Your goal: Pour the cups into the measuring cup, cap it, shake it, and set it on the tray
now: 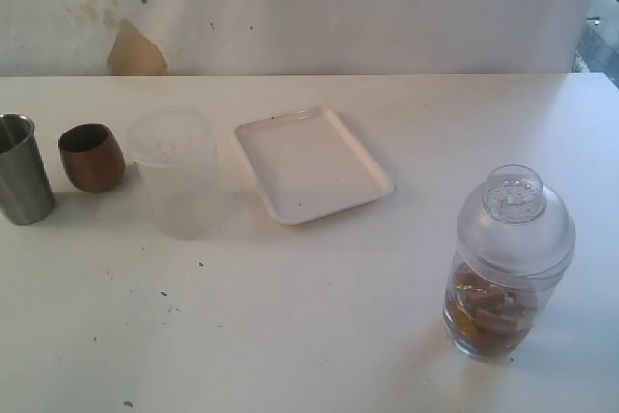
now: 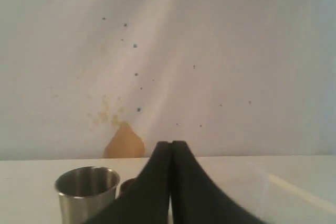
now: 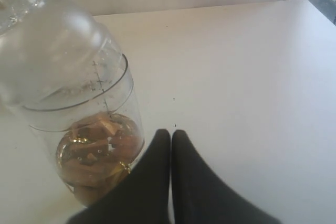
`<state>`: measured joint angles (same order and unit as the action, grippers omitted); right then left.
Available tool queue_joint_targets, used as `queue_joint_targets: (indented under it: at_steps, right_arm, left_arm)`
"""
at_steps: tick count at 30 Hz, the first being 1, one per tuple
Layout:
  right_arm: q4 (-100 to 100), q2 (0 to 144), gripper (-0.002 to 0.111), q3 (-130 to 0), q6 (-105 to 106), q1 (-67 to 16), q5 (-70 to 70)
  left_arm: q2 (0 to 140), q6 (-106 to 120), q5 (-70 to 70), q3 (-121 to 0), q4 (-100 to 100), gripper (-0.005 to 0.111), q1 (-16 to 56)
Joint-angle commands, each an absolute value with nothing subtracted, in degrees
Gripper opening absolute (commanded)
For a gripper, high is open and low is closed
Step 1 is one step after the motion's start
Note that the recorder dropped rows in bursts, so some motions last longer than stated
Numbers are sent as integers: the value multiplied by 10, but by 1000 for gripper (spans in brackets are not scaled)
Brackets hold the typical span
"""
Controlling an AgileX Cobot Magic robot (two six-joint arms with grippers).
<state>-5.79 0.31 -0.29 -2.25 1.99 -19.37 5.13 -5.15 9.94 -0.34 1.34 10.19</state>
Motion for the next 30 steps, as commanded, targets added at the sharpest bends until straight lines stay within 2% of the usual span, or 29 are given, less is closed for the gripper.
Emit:
queue_joint_targets:
  at_steps: [1, 9, 30]
  right_arm:
    - [-58, 0, 0, 0, -22, 17, -193]
    - [-58, 0, 0, 0, -22, 17, -193]
    - [-58, 0, 0, 0, -22, 17, -193]
  left_arm:
    - [0, -38, 0, 0, 4, 0, 64]
    - [0, 10, -135, 0, 4, 0, 41]
    - [0, 0, -132, 0, 7, 0, 41]
